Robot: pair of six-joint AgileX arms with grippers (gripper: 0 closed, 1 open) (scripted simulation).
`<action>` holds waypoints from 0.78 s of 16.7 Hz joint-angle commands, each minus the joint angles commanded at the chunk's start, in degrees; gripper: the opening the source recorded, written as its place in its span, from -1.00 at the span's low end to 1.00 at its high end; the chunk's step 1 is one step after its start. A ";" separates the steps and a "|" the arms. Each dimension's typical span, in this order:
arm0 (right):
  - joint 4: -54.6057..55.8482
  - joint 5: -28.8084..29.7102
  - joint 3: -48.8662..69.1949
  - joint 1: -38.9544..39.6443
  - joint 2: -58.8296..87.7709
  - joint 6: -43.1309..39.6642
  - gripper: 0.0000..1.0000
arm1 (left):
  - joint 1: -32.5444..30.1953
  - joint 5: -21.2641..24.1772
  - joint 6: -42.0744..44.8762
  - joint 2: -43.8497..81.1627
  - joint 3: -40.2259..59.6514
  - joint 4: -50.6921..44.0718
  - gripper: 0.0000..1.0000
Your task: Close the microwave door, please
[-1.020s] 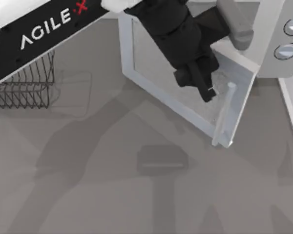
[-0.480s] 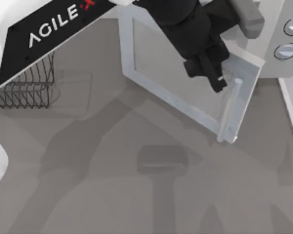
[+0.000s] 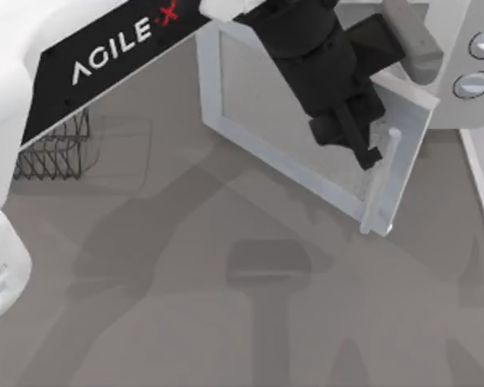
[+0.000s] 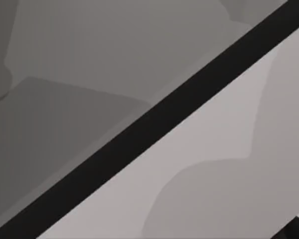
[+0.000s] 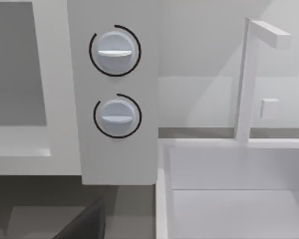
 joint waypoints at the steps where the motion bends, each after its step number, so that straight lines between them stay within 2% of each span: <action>1: 0.00 0.00 0.00 0.00 0.00 0.00 1.00 | -0.33 0.04 -0.34 0.80 0.35 -0.60 -1.00; 7: 0.00 0.00 0.00 0.00 0.00 0.00 1.00 | -0.74 -1.09 -0.83 2.06 5.74 0.35 -1.00; 13: 0.00 0.00 0.00 0.00 0.00 0.00 1.00 | -1.42 -2.00 -0.57 1.83 5.85 0.59 -1.00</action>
